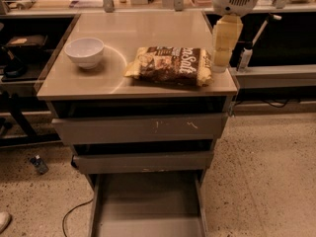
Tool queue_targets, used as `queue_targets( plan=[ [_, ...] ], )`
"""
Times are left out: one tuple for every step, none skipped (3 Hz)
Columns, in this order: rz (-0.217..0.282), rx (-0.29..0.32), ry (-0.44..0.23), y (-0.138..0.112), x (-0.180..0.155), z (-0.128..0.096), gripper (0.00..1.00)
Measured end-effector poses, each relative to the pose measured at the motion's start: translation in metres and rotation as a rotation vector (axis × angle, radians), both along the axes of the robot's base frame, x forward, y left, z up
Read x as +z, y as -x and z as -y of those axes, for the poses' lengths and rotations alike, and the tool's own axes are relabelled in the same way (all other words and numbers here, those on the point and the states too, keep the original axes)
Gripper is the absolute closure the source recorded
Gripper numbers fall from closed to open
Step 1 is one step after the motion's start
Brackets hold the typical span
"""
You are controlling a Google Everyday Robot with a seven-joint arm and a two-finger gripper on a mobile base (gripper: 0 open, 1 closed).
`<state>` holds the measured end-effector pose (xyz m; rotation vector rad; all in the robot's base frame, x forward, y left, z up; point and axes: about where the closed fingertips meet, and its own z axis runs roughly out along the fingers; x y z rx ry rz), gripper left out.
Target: Place brown chip bag into bottom drawer
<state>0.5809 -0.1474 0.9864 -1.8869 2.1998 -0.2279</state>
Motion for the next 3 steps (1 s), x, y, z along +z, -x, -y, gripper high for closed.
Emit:
queue_targets(
  plan=[
    [-0.016,0.004,0.011,-0.025,-0.014,-0.010,0.00],
    [-0.028,-0.015,0.025,-0.057,-0.034,-0.005,0.00],
    [0.003,-0.012,0.012,-0.066,-0.033,-0.009,0.00]
  ],
)
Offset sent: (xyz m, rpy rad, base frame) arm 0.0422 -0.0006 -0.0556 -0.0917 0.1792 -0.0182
